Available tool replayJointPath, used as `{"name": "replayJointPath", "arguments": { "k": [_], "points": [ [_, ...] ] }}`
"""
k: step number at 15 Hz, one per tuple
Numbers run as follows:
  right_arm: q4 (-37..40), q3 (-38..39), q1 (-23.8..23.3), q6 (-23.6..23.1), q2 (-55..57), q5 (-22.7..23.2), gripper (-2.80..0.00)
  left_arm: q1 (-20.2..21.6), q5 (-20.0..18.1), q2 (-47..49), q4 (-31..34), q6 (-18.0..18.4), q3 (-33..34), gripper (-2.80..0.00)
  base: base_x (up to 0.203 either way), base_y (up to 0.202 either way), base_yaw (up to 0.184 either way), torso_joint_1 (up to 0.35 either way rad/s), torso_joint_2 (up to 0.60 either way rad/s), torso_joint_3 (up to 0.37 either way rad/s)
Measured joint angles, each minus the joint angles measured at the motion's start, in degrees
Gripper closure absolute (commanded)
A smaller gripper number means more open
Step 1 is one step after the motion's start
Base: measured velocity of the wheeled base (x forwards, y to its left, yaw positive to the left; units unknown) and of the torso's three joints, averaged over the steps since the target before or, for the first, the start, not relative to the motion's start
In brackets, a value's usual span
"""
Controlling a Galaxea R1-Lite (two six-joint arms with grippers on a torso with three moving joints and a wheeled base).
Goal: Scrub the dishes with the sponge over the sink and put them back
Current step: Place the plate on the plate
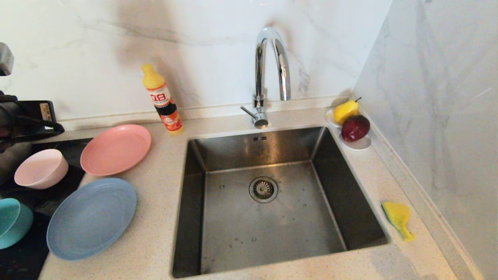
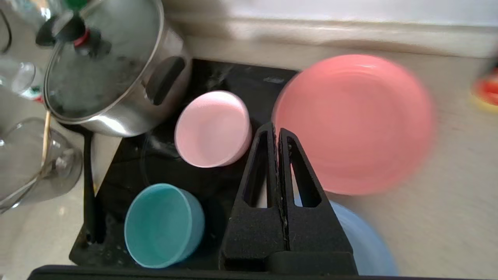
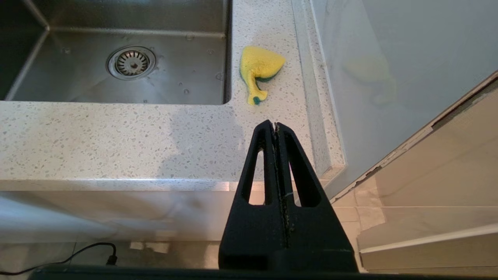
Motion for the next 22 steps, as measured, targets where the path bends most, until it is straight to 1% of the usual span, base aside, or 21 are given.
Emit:
{"name": "replayJointPath", "arguments": {
  "k": [1,2,3,4,6,8,10,11,12,14,16,19,22],
  "points": [
    [0.0,0.0,0.0,0.0,0.0,0.0,0.00,2.2,-2.5,1.6,0.8,0.0,-1.0,0.00,0.000,0.000,0.000,0.000,0.00,0.000],
    [0.0,0.0,0.0,0.0,0.0,0.0,0.00,4.1,-5.8,2.9,2.8,-0.2,-1.9,0.00,0.000,0.000,0.000,0.000,0.00,0.000],
    [0.0,0.0,0.0,0.0,0.0,0.0,0.00,6.3,-9.6,4.1,6.3,-0.8,-3.0,0.00,0.000,0.000,0.000,0.000,0.00,0.000],
    [0.0,0.0,0.0,0.0,0.0,0.0,0.00,8.3,-12.8,5.4,9.8,-2.1,-4.6,0.00,0.000,0.000,0.000,0.000,0.00,0.000],
    [0.0,0.0,0.0,0.0,0.0,0.0,0.00,12.8,-18.4,8.6,17.0,-6.3,-8.5,0.00,0.000,0.000,0.000,0.000,0.00,0.000],
    [0.0,0.0,0.0,0.0,0.0,0.0,0.00,17.2,-24.1,12.0,23.2,-9.6,-12.2,0.00,0.000,0.000,0.000,0.000,0.00,0.000],
    [0.0,0.0,0.0,0.0,0.0,0.0,0.00,20.4,-28.9,15.3,27.6,-12.3,-14.5,0.00,0.000,0.000,0.000,0.000,0.00,0.000],
    [0.0,0.0,0.0,0.0,0.0,0.0,0.00,21.1,-30.3,16.6,28.3,-13.2,-14.7,0.00,0.000,0.000,0.000,0.000,0.00,0.000],
    [0.0,0.0,0.0,0.0,0.0,0.0,0.00,21.6,-31.2,17.6,28.4,-14.4,-14.8,-2.80,0.000,0.000,0.000,0.000,0.00,0.000],
    [0.0,0.0,0.0,0.0,0.0,0.0,0.00,21.9,-33.2,19.4,28.5,-15.8,-14.6,-2.80,0.000,0.000,0.000,0.000,0.00,0.000],
    [0.0,0.0,0.0,0.0,0.0,0.0,0.00,21.9,-34.4,20.6,28.3,-16.7,-13.5,-2.80,0.000,0.000,0.000,0.000,0.00,0.000],
    [0.0,0.0,0.0,0.0,0.0,0.0,0.00,22.0,-34.6,21.8,27.8,-17.9,-12.3,-2.80,0.000,0.000,0.000,0.000,0.00,0.000],
    [0.0,0.0,0.0,0.0,0.0,0.0,0.00,22.0,-34.9,23.5,26.5,-20.9,-12.4,-2.80,0.000,0.000,0.000,0.000,0.00,0.000]
  ]
}}
